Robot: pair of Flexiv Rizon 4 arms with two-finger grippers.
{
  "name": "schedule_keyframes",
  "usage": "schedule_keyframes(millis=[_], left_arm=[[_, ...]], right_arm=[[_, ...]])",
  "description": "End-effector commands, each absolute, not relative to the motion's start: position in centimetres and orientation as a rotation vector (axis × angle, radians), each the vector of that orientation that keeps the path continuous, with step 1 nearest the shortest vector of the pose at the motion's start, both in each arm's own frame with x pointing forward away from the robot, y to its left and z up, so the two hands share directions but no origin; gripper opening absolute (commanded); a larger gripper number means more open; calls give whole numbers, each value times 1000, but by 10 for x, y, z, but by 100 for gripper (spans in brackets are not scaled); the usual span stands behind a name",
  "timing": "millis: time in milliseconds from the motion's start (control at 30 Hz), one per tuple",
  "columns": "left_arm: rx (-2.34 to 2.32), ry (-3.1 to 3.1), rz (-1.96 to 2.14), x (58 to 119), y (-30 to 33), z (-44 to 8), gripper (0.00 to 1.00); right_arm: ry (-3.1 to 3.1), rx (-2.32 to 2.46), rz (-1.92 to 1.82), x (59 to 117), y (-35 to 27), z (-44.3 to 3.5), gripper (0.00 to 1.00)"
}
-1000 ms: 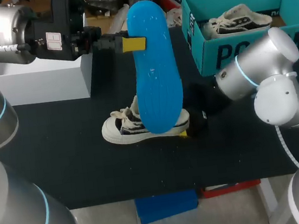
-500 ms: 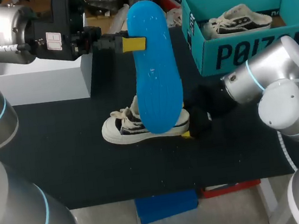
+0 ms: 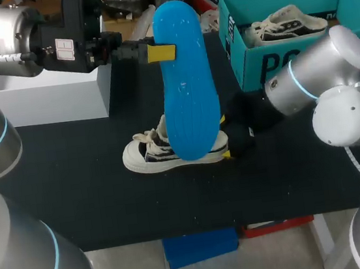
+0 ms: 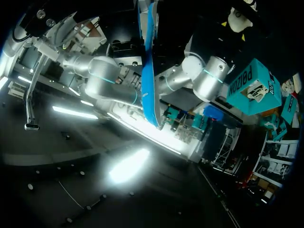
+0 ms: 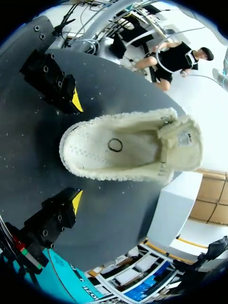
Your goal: Take the shoe out of the shoebox, open the shoe tongue, remove and reinsert the insole, then place the shoe into the shoebox
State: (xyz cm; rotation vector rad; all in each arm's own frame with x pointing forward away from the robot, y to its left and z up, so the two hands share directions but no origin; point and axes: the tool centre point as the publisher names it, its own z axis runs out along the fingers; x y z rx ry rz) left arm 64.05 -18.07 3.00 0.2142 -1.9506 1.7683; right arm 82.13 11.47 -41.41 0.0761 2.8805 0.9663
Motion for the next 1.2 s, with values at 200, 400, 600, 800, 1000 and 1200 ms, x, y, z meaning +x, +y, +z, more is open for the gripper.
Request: schedule_keyframes(millis=[200, 400, 600, 800, 1000, 1200], left_arm=[[215, -1951, 1770, 641, -182, 29, 0], [215, -1951, 1770, 641, -182, 29, 0], [215, -1951, 1770, 641, -182, 29, 0], [215, -1951, 1770, 641, -182, 29, 0], [215, -1951, 1770, 641, -182, 29, 0], [215, -1951, 1770, 641, -182, 29, 0]], right_arm=[[3020, 52, 394, 829, 128, -378, 100], [3066, -4, 181, 837, 149, -366, 97], [3100, -31, -2, 841, 169, -364, 96], [3098, -40, -118, 843, 189, -363, 90], [3098, -44, -138, 846, 206, -369, 83], [3105, -68, -122, 848, 219, -374, 83]])
